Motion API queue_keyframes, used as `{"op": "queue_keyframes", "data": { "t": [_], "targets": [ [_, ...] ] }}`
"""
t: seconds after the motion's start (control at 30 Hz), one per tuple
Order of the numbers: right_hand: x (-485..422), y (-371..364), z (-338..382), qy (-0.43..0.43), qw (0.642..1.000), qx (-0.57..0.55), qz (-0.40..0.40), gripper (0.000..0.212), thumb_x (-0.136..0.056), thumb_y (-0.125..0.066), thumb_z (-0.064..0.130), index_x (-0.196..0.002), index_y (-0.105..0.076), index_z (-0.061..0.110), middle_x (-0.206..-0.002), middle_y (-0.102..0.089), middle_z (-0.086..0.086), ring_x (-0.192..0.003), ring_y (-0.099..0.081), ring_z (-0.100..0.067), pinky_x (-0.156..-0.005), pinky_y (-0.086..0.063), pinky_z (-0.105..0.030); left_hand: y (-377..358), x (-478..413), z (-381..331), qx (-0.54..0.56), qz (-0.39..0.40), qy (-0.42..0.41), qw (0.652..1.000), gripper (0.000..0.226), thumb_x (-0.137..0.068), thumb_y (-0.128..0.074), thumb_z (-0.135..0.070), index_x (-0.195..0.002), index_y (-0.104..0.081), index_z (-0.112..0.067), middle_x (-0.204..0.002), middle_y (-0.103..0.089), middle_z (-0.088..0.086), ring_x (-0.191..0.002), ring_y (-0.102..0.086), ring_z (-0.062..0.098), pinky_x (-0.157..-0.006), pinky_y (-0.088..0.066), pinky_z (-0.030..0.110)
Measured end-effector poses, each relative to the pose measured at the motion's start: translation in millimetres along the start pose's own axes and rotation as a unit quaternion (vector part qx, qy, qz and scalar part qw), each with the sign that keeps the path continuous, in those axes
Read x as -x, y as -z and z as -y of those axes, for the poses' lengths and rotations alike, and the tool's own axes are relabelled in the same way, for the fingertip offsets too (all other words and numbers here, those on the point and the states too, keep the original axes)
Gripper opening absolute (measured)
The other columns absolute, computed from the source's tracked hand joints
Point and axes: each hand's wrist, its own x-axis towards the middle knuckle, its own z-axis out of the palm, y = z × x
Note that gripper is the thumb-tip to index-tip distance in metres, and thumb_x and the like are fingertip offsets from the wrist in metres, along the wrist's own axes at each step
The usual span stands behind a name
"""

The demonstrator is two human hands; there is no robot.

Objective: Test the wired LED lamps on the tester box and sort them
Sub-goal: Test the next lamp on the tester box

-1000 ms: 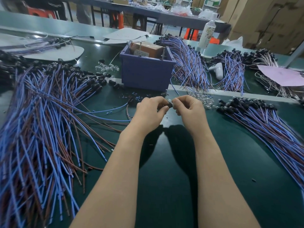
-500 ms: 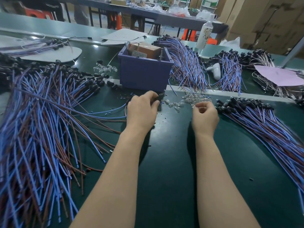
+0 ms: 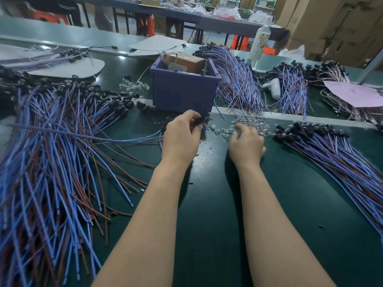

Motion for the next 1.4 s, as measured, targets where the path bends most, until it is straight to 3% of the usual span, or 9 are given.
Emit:
{"op": "queue_keyframes", "data": {
  "t": [0.2,0.43,0.5,0.57,0.63,0.73,0.87,1.17,1.4],
  "targets": [
    [-10.8,-8.0,5.9,-0.037,0.997,0.06,0.022,0.035,-0.097,-0.041,0.028,-0.131,-0.052,0.034,-0.141,-0.04,-0.006,-0.128,-0.032,-0.032,-0.105,-0.023,-0.043,1.2,0.4,-1.0,0.069,0.022,0.005,0.997,0.016,-0.086,-0.061,-0.004,-0.097,-0.064,-0.014,-0.082,-0.064,-0.011,-0.083,-0.065,0.009,-0.083,-0.051,0.018],
    [-8.0,-11.2,4.7,-0.034,0.998,0.039,-0.023,0.019,-0.094,-0.051,0.03,-0.109,-0.062,0.026,-0.127,-0.051,-0.006,-0.123,-0.038,-0.03,-0.101,-0.027,-0.042,1.2,0.3,-0.1,0.115,0.039,0.019,0.992,0.019,-0.087,-0.059,-0.001,-0.099,-0.065,-0.014,-0.085,-0.065,-0.014,-0.085,-0.063,0.0,-0.082,-0.048,0.007],
    [-4.6,-7.8,7.0,-0.024,0.997,-0.05,-0.06,0.017,-0.094,-0.051,0.022,-0.107,-0.061,0.019,-0.119,-0.057,-0.005,-0.117,-0.045,-0.026,-0.098,-0.03,-0.037,1.9,-0.6,0.3,0.123,0.041,0.023,0.991,0.018,-0.088,-0.059,-0.002,-0.099,-0.065,-0.015,-0.084,-0.065,-0.015,-0.083,-0.062,-0.004,-0.081,-0.047,0.007],
    [0.3,0.6,12.6,0.014,0.974,-0.212,-0.078,0.012,-0.091,-0.054,0.012,-0.101,-0.059,0.012,-0.106,-0.064,-0.007,-0.098,-0.056,-0.02,-0.087,-0.039,-0.025,2.3,-1.4,0.7,0.129,0.04,0.023,0.991,0.018,-0.088,-0.059,-0.003,-0.098,-0.065,-0.016,-0.082,-0.064,-0.017,-0.079,-0.061,-0.009,-0.08,-0.047,0.006],
    [7.4,12.7,20.6,0.064,0.938,-0.337,-0.041,0.01,-0.088,-0.058,0.005,-0.095,-0.059,0.012,-0.093,-0.066,-0.005,-0.081,-0.058,-0.011,-0.074,-0.045,-0.014,2.0,-1.6,0.5,0.128,0.041,0.023,0.991,0.019,-0.088,-0.059,-0.002,-0.098,-0.066,-0.017,-0.082,-0.064,-0.017,-0.079,-0.061,-0.008,-0.08,-0.047,0.007],
    [16.2,25.1,28.9,0.128,0.9,-0.414,0.039,0.016,-0.086,-0.061,0.001,-0.09,-0.064,0.016,-0.081,-0.065,0.003,-0.072,-0.06,-0.002,-0.07,-0.048,-0.012,0.5,-0.7,0.3,0.115,0.046,0.025,0.992,0.022,-0.088,-0.058,-0.002,-0.101,-0.068,-0.018,-0.083,-0.067,-0.013,-0.081,-0.065,0.002,-0.081,-0.048,0.009],
    [23.6,25.3,30.7,0.166,0.9,-0.398,0.069,0.018,-0.088,-0.061,0.001,-0.096,-0.068,0.015,-0.087,-0.068,0.003,-0.082,-0.063,-0.006,-0.079,-0.05,-0.018,-1.0,-0.8,2.1,0.083,0.052,0.019,0.995,0.025,-0.088,-0.058,-0.003,-0.107,-0.069,-0.016,-0.088,-0.067,-0.01,-0.083,-0.063,0.001,-0.076,-0.042,0.0],
    [26.6,22.3,30.0,0.206,0.927,-0.308,0.051,0.02,-0.087,-0.06,0.001,-0.099,-0.07,0.013,-0.095,-0.07,-0.004,-0.088,-0.065,-0.015,-0.085,-0.052,-0.026,-2.3,0.8,0.2,0.06,0.076,-0.013,0.995,0.027,-0.089,-0.058,-0.005,-0.112,-0.067,-0.014,-0.096,-0.069,-0.006,-0.087,-0.06,0.002,-0.078,-0.04,0.001],
    [22.5,26.0,25.0,0.172,0.915,-0.362,0.043,0.015,-0.089,-0.06,0.003,-0.092,-0.068,0.016,-0.083,-0.067,0.005,-0.08,-0.062,-0.009,-0.077,-0.05,-0.022,-1.7,2.1,-1.9,0.038,0.083,-0.017,0.996,0.011,-0.089,-0.064,-0.02,-0.1,-0.066,-0.02,-0.079,-0.067,-0.008,-0.077,-0.062,0.01,-0.077,-0.047,0.022]
  ]
}}
